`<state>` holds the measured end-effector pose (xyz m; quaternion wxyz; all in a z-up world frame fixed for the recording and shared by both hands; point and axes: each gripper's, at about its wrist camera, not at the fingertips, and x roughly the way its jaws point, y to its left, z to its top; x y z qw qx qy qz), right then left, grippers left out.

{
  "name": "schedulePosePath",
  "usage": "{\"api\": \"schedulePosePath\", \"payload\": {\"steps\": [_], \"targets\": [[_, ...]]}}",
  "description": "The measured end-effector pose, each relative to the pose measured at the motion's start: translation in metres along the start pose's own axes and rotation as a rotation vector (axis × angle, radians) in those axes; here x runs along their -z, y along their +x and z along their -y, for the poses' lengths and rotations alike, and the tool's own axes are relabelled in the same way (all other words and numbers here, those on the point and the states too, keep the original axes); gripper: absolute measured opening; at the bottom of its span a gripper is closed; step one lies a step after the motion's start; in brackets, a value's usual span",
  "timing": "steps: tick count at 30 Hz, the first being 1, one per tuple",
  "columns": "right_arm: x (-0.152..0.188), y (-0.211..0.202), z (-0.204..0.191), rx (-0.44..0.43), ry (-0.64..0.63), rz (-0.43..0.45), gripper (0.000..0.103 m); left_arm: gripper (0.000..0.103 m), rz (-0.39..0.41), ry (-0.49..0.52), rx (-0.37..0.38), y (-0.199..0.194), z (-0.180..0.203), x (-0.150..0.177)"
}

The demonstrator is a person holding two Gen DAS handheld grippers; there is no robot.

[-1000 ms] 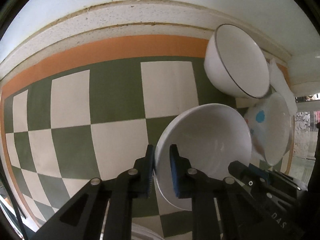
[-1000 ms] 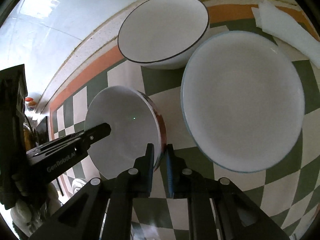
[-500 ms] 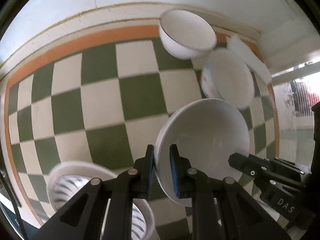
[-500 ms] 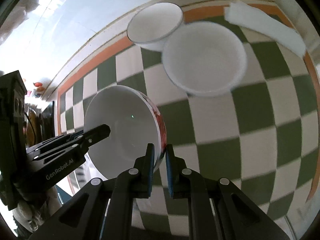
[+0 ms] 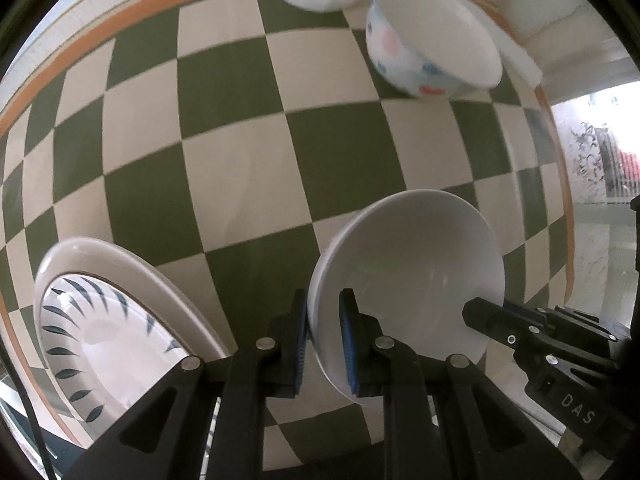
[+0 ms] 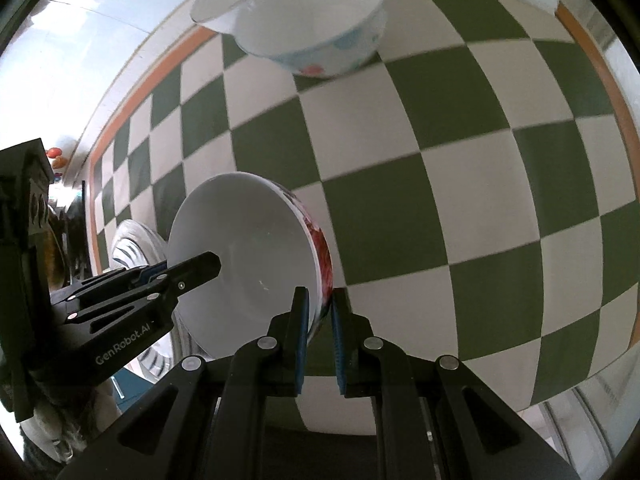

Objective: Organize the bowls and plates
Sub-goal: 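Carry the white bowl beside the plate stack and set it down, then grasp the rim of the blue-rimmed flowered bowl with both tools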

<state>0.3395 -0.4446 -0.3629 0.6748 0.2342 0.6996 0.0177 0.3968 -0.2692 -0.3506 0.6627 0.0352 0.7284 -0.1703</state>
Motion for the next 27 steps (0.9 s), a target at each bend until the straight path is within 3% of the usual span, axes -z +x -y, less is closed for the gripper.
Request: {"api": "schedulePosePath", "payload": {"steps": [13, 19, 22, 27], "targets": [[0.001, 0.016, 0.008, 0.006, -0.005, -0.04, 0.012, 0.013, -0.012, 0.001, -0.027, 0.013, 0.015, -0.003], [-0.005, -0.009, 0.01, -0.016, -0.005, -0.011, 0.013, 0.013, 0.085, -0.007, -0.008, -0.036, 0.01, 0.0], [-0.012, -0.041, 0.012, -0.036, -0.002, 0.049, 0.013, 0.014, 0.158, -0.004, -0.001, -0.068, 0.01, -0.004], [-0.033, -0.092, 0.018, -0.063, 0.0, 0.137, 0.013, 0.02, 0.22, -0.023, 0.037, -0.107, 0.01, -0.033]]}}
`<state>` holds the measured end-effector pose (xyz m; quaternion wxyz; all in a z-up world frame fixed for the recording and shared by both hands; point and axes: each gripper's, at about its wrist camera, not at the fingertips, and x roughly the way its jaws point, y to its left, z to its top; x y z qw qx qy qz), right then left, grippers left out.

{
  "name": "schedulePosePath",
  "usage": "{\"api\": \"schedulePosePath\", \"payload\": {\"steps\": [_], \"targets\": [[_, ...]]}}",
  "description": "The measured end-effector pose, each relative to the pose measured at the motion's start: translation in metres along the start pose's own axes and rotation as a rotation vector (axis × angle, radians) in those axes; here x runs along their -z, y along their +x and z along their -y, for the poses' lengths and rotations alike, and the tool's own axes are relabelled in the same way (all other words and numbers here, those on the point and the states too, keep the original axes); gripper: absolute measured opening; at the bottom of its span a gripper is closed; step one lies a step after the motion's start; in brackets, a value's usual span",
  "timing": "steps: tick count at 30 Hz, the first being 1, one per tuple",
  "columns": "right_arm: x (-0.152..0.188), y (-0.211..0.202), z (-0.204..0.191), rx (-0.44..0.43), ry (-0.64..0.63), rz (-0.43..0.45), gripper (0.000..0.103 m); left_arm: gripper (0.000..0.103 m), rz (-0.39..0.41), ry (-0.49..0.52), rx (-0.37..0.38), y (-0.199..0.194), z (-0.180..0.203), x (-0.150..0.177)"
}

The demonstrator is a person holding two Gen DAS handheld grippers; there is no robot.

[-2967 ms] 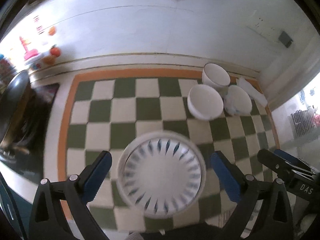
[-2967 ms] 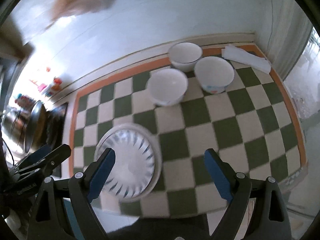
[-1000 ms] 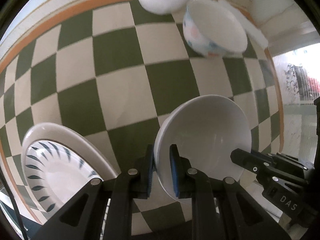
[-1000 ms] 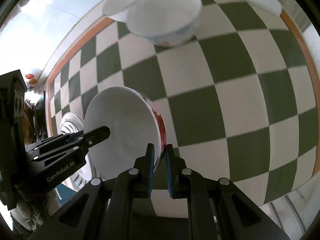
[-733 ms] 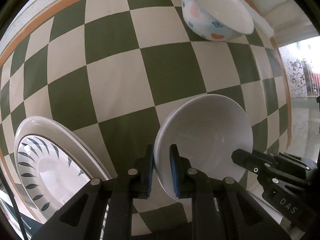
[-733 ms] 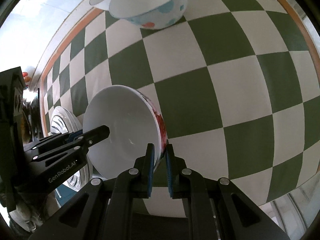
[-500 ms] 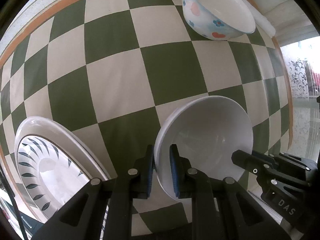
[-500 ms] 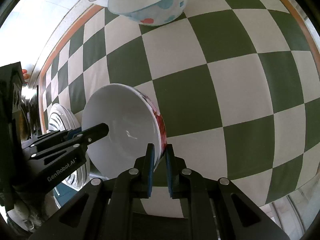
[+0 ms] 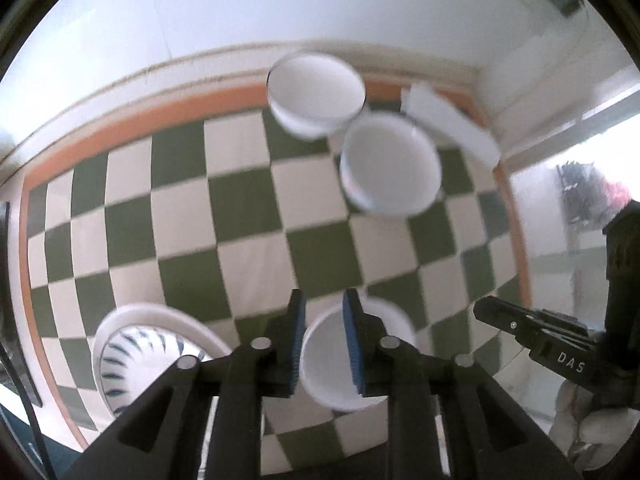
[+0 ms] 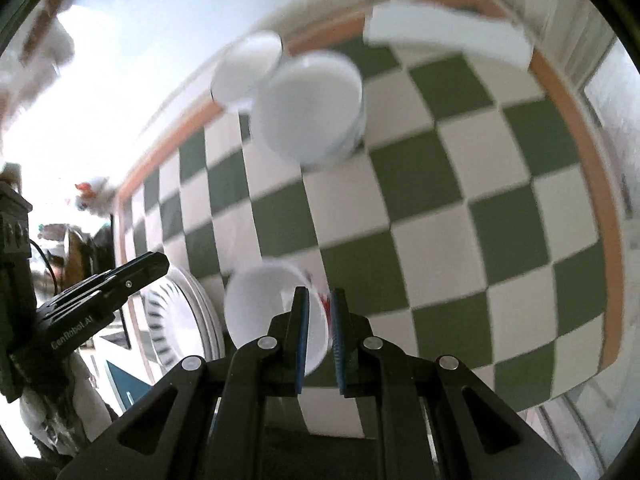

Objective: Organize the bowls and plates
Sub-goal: 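Grasp the rim of the blue-rimmed flowered bowl with both tools, then carry the flowered bowl and lower it into the white bowl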

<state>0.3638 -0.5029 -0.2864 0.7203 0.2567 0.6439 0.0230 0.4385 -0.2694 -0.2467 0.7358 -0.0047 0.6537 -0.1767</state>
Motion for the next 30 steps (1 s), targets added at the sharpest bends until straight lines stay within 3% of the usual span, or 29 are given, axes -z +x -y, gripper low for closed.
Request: {"api": "schedulePosePath", "payload": {"steps": [2, 4, 6, 14, 18, 23, 24, 27, 30], "targets": [[-0.016, -0.012, 0.003, -0.003, 0.006, 0.024, 0.02, 0.022, -0.004, -0.012, 0.014, 0.001, -0.001, -0.017], [-0.032, -0.018, 0.006, -0.003, 0.007, 0.037, 0.042, 0.022, -0.006, -0.033, 0.024, 0.007, -0.001, -0.035], [-0.049, -0.017, 0.009, -0.01, 0.013, 0.041, 0.05, 0.022, -0.024, -0.052, 0.039, 0.021, -0.001, -0.052], [-0.112, 0.019, 0.028, -0.016, 0.07, 0.028, 0.05, 0.022, -0.147, -0.101, 0.057, 0.091, -0.005, -0.107], [-0.131, 0.044, 0.033, -0.013, 0.085, 0.003, 0.05, 0.022, -0.189, -0.095, 0.06, 0.114, -0.004, -0.119], [-0.146, 0.076, 0.038, -0.012, 0.109, -0.077, 0.049, 0.021, -0.206, -0.061, 0.046, 0.138, 0.004, -0.124], [-0.147, 0.081, 0.038, -0.011, 0.108, -0.084, 0.045, 0.02, -0.195, -0.049, 0.045, 0.14, 0.006, -0.123], [-0.149, 0.093, 0.04, 0.001, 0.112, -0.112, 0.013, 0.014, -0.194, -0.026, 0.041, 0.144, 0.01, -0.12], [-0.15, 0.095, 0.039, 0.007, 0.111, -0.099, 0.013, 0.014, -0.184, -0.019, 0.033, 0.144, 0.012, -0.118]]}}
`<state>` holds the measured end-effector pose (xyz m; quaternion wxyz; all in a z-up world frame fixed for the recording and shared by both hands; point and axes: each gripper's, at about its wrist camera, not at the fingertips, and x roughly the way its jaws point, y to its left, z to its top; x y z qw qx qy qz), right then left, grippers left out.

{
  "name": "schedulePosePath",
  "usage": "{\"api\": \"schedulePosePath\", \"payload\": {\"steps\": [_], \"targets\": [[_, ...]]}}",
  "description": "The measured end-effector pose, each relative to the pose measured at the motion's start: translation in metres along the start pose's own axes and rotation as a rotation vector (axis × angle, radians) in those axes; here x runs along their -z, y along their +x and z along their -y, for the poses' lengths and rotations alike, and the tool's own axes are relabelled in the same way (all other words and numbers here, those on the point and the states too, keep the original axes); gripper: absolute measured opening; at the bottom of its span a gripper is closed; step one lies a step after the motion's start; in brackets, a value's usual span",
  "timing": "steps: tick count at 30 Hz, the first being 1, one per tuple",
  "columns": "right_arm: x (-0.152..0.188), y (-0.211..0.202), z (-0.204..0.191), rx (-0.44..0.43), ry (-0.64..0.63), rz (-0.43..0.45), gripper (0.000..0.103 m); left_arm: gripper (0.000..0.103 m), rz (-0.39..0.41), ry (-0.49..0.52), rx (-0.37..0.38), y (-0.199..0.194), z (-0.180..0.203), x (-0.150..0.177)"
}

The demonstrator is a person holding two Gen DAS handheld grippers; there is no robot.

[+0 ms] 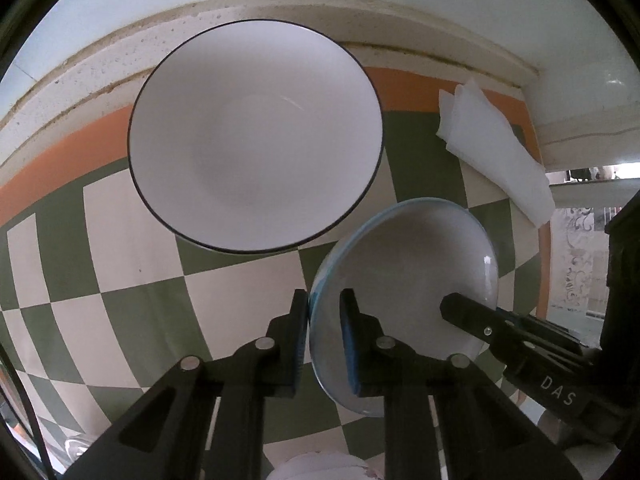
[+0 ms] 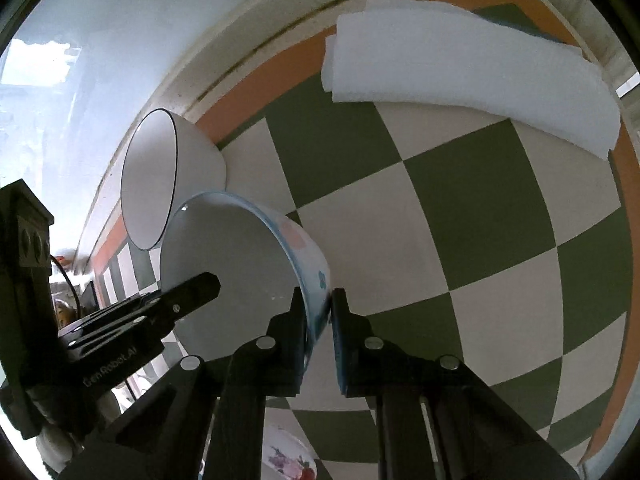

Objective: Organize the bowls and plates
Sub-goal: 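Carry the flowered bowl and lower it into the white bowl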

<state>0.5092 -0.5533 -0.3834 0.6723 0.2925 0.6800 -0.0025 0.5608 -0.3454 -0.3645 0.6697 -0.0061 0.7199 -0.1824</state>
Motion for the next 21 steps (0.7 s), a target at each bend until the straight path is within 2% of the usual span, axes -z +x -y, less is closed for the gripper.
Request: {"api": "schedulePosePath", "payload": {"steps": [7, 14, 21], "targets": [[0.003, -0.002, -0.003, 0.022, -0.018, 0.014, 0.012, 0.014, 0.012, 0.008, -0.008, -0.004, 0.005, 0.005], [0.014, -0.02, -0.014, 0.016, -0.046, 0.037, 0.011, 0.014, 0.053, 0.038, -0.013, -0.027, 0.01, 0.023], [0.043, -0.043, -0.033, 0.011, -0.092, 0.059, 0.012, 0.014, 0.104, 0.064, -0.025, -0.058, 0.012, 0.05]]}}
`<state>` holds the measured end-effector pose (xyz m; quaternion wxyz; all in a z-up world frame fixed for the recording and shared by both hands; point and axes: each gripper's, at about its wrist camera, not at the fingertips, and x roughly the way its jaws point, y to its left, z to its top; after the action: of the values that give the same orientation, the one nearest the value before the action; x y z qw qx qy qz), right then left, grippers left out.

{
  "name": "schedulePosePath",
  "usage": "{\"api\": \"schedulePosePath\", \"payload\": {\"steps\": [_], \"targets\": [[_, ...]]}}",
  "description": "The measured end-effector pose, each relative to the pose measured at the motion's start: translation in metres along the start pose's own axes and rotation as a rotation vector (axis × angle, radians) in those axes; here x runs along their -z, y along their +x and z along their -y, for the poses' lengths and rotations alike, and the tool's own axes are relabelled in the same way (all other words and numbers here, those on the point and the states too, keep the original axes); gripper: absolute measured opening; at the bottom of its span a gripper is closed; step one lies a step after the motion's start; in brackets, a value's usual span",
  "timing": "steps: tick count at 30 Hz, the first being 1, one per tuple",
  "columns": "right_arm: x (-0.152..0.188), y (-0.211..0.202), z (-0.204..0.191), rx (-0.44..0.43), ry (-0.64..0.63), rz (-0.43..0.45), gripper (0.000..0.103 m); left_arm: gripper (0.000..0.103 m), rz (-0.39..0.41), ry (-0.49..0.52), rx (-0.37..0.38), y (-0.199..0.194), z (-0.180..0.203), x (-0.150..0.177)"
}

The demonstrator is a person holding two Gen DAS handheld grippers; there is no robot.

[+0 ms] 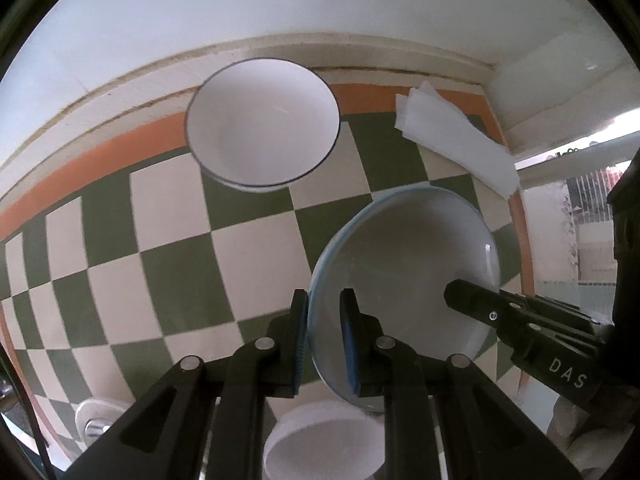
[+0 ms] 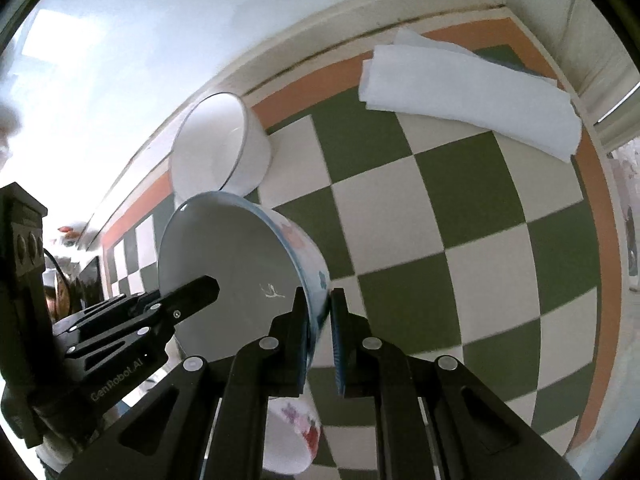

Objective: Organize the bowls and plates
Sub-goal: 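Carry the flowered bowl and lower it into the white bowl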

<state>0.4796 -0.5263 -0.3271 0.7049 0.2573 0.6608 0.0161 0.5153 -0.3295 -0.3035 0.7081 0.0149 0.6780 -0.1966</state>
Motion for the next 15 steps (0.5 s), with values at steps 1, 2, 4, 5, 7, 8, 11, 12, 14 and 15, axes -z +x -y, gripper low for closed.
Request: {"api": "schedulePosePath", "payload": {"steps": [1, 2, 4, 5, 7, 8, 11, 12, 14, 15], "targets": [[0.004, -0.003, -0.004, -0.001, -0.007, 0.001, 0.012, 0.014, 0.004, 0.003, 0.0, -0.004, 0.0, 0.004], [0.011, -0.006, -0.011, -0.002, -0.016, 0.004, 0.012, 0.014, 0.01, 0.004, 0.001, -0.01, 0.0, 0.011], [0.023, -0.016, -0.012, -0.009, -0.028, 0.009, 0.012, 0.014, 0.019, 0.009, 0.004, -0.018, -0.002, 0.021], [0.03, -0.018, -0.016, -0.011, -0.033, 0.01, 0.012, 0.014, 0.022, 0.01, 0.006, -0.022, -0.003, 0.026], [0.042, -0.024, -0.02, -0.02, -0.038, 0.012, 0.012, 0.014, 0.028, 0.018, 0.003, -0.03, -0.004, 0.038], [0.051, -0.029, -0.023, -0.02, -0.047, 0.01, 0.012, 0.014, 0.033, 0.026, -0.001, -0.034, -0.004, 0.046], [0.072, -0.037, -0.026, -0.027, -0.058, 0.001, 0.012, 0.014, 0.027, 0.032, -0.002, -0.038, -0.007, 0.066], [0.077, -0.038, -0.025, -0.028, -0.058, -0.001, 0.012, 0.014, 0.02, 0.032, -0.001, -0.039, -0.009, 0.072], [0.093, -0.037, -0.027, -0.03, -0.061, -0.015, 0.012, 0.014, 0.005, 0.031, 0.0, -0.039, -0.012, 0.088], [0.1, -0.036, -0.028, -0.03, -0.062, -0.021, 0.012, 0.014, -0.001, 0.035, -0.002, -0.038, -0.014, 0.094]]}}
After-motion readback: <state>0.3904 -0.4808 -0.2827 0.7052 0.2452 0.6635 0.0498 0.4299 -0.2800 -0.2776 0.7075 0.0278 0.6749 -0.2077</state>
